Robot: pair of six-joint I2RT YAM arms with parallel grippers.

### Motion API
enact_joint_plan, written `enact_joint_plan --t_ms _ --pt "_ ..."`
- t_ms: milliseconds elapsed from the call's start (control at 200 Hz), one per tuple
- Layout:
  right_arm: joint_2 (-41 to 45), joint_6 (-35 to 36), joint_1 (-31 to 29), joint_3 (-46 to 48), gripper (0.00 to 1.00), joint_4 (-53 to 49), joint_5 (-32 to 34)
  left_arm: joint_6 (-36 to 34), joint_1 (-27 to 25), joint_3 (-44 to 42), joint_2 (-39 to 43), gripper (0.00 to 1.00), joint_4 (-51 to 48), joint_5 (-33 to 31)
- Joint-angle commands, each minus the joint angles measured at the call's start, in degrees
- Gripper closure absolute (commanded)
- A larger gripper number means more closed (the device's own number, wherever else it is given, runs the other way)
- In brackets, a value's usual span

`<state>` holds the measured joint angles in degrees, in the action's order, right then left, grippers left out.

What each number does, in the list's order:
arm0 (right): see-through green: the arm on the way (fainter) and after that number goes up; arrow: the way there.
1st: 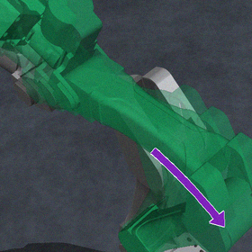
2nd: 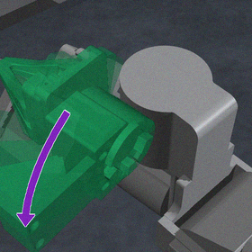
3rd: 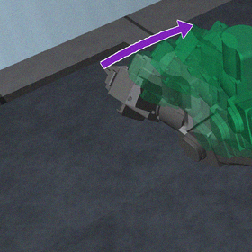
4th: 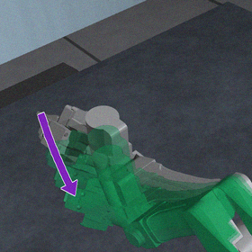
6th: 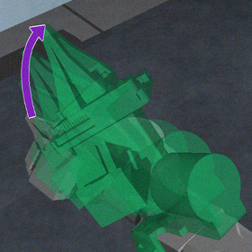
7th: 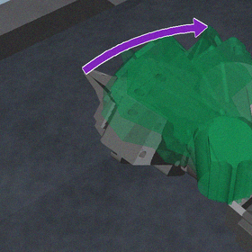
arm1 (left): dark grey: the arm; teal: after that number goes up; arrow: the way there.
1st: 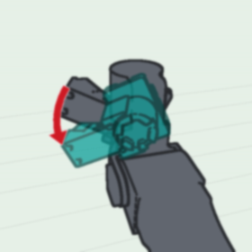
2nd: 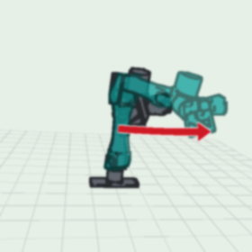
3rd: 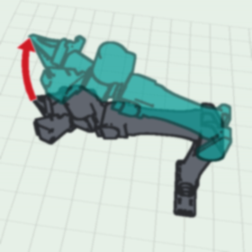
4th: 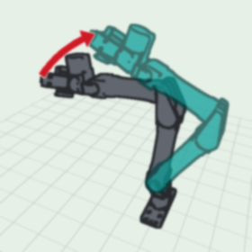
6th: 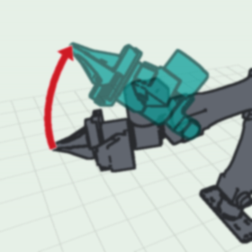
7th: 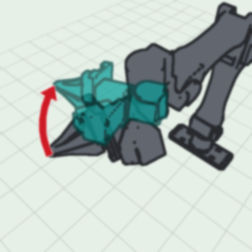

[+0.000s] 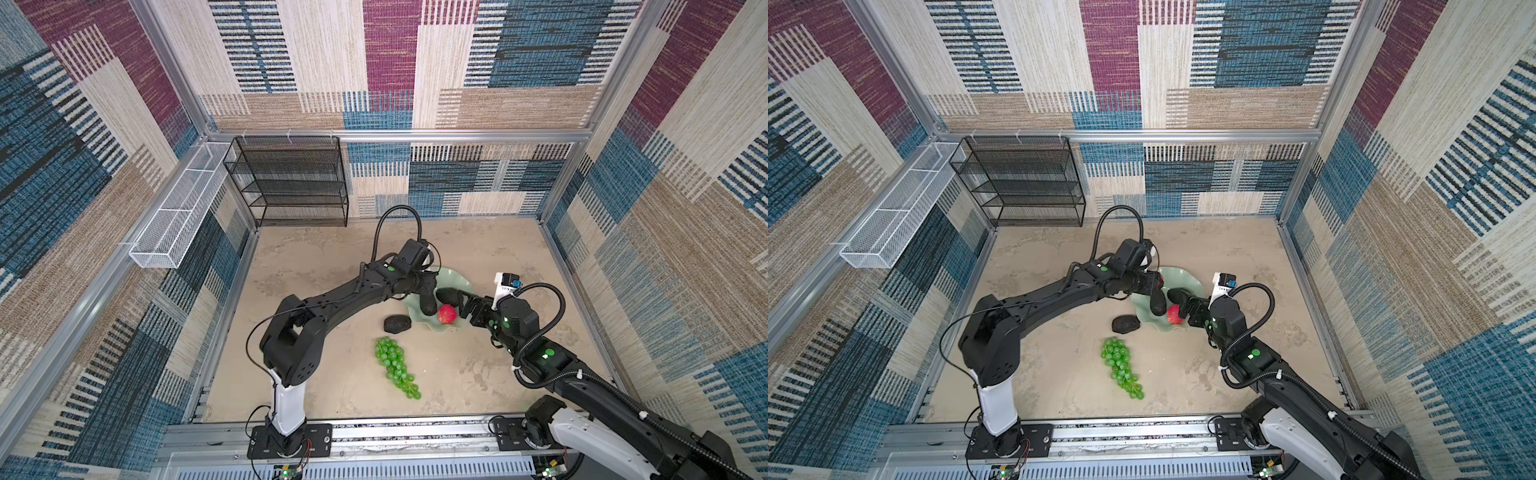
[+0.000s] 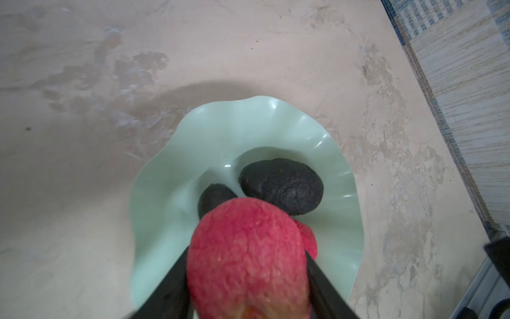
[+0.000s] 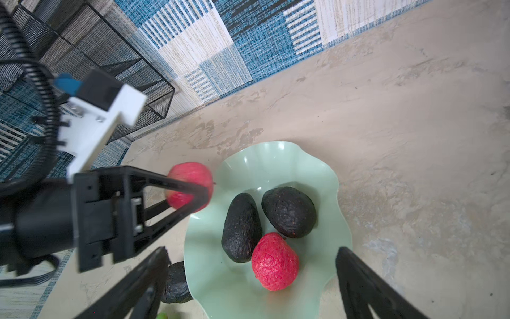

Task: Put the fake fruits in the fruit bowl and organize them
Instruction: 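Move the left gripper over the bowl and drop the apple in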

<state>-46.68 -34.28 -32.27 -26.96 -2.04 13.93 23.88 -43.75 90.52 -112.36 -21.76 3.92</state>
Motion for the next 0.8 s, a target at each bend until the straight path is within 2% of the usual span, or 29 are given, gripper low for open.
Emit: enact_joint_plan --t_ms 0,220,446,546,656,796 --pt "1.0 -1.0 -0.1 0.4 0.05 -1.6 1.3 -1.7 0.0 4.5 -5.1 0.47 -0.4 1.4" --pt "-0.1 -0.2 -0.1 0.0 0.05 -1.2 1.6 -0.1 -0.3 11.3 -14.3 0.45 -2.1 2.7" --pt "-2.3 2.9 -0.1 -1.8 0.05 -0.9 1.9 0.4 -0.3 11.9 -14.1 0.26 -2.9 2.6" --pt "-4.7 6.6 -0.1 -4.0 0.05 -0.8 1.5 0.6 -0.1 9.7 -9.8 0.24 -1.8 0.5" --pt "-8.7 11.6 -0.1 -8.2 0.06 -1.8 0.0 0.8 0.9 3.4 -1.5 0.24 2.6 -3.7" --pt "-15.0 20.1 -0.1 -13.8 0.08 -2.1 -7.2 1.2 5.4 -8.3 12.4 0.22 8.6 -11.1"
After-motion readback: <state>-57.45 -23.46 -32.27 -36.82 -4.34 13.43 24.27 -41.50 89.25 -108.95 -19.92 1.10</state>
